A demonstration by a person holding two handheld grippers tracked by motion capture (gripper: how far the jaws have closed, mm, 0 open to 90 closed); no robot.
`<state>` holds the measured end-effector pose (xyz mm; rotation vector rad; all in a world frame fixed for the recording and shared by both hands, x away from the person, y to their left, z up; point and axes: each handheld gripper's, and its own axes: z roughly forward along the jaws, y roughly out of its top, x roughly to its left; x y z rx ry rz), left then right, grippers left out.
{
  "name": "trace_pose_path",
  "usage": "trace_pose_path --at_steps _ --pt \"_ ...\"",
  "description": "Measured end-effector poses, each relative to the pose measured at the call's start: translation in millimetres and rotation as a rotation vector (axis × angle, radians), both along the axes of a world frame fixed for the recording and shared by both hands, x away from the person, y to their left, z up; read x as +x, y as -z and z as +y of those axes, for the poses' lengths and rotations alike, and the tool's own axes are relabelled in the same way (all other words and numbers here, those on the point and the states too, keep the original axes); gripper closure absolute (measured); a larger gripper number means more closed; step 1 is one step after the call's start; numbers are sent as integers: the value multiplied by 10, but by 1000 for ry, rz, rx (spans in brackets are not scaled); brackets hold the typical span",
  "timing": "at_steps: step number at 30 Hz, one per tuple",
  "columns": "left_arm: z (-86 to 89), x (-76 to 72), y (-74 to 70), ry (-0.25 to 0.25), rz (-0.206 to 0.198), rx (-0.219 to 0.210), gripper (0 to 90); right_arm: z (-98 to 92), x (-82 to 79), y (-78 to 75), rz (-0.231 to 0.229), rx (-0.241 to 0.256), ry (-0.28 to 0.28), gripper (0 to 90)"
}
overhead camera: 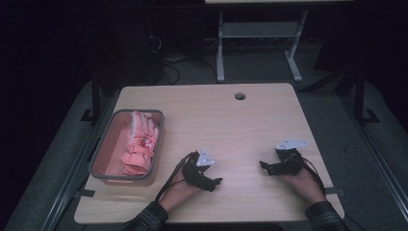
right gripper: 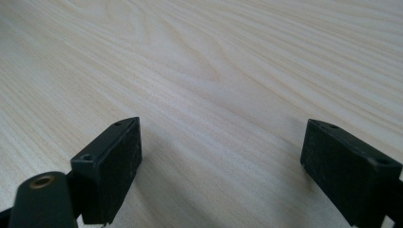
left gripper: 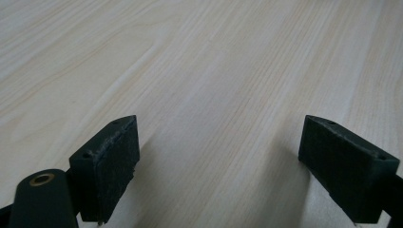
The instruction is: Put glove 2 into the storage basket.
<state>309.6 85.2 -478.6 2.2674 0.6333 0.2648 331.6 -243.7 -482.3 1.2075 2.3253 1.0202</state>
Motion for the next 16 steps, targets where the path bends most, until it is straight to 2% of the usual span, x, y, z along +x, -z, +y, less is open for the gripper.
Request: trace_pose_path --at_steps 16 --pt "-2 0 0 13 2 -1 124 1 0 1 -1 0 -2 131"
